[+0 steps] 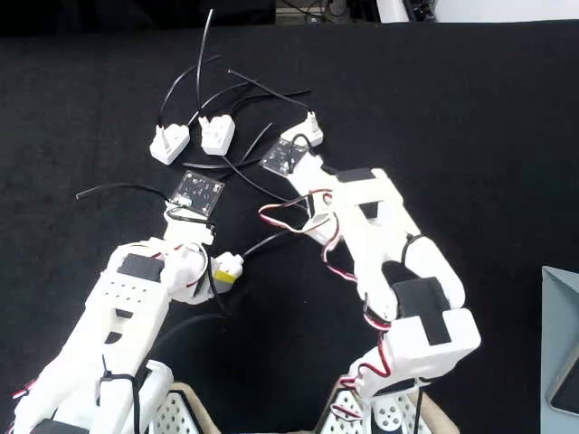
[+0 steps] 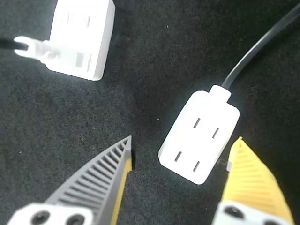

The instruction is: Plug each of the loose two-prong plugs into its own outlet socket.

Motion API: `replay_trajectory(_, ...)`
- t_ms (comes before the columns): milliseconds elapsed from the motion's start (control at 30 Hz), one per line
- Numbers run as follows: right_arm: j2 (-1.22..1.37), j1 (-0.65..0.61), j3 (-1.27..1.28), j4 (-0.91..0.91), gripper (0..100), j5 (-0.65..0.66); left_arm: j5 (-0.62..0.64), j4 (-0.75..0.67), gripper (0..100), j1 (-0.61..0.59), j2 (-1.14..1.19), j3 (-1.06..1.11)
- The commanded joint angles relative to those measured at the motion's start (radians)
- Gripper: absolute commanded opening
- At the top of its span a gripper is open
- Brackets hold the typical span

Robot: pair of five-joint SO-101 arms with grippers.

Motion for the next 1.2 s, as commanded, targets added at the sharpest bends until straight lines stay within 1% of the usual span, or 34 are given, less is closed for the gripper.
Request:
replay_trajectory(0,0.001,0.02,-0.047,-0.002,1.1,0.008,0.006,-0.018,32,0.007,-0.014,-0.002)
replay_trajectory(133,-0.047,0.023,-0.056,0.008,1.1,0.0,0.006,-0.018,32,0.007,-0.014,-0.002)
replay_trajectory(200,-0.102,0.023,-0.056,0.054,1.1,-0.009,0.006,-0.018,32,0.007,-0.014,-0.002)
replay_trajectory(300,-0.222,0.017,-0.058,0.141,1.1,-0.101,0.006,-0.017,32,0.007,-0.014,-0.002)
replay_trajectory(467,-0.41,0.015,-0.053,0.226,1.1,-0.242,0.008,-0.011,32,-0.007,-0.025,-0.015)
replay_trajectory(567,-0.495,0.014,-0.019,0.233,1.1,-0.33,0.008,0.003,32,-0.036,-0.038,-0.048)
replay_trajectory(633,-0.545,0.006,0.016,0.232,1.1,-0.381,0.008,0.055,32,-0.079,-0.075,-0.093)
replay_trajectory(767,-0.662,-0.051,0.102,0.232,1.1,-0.482,0.008,0.209,32,-0.159,-0.209,-0.191)
replay_trajectory(900,-0.826,-0.141,0.182,0.232,1.1,-0.58,0.008,0.316,32,-0.171,-0.397,-0.216)
replay_trajectory(1000,-0.963,-0.227,0.234,0.232,1.1,-0.652,0.028,0.339,32,-0.179,-0.508,-0.208)
replay_trajectory(1167,-1.178,-0.393,0.306,0.23,1.1,-0.746,0.149,0.304,32,-0.206,-0.629,-0.143)
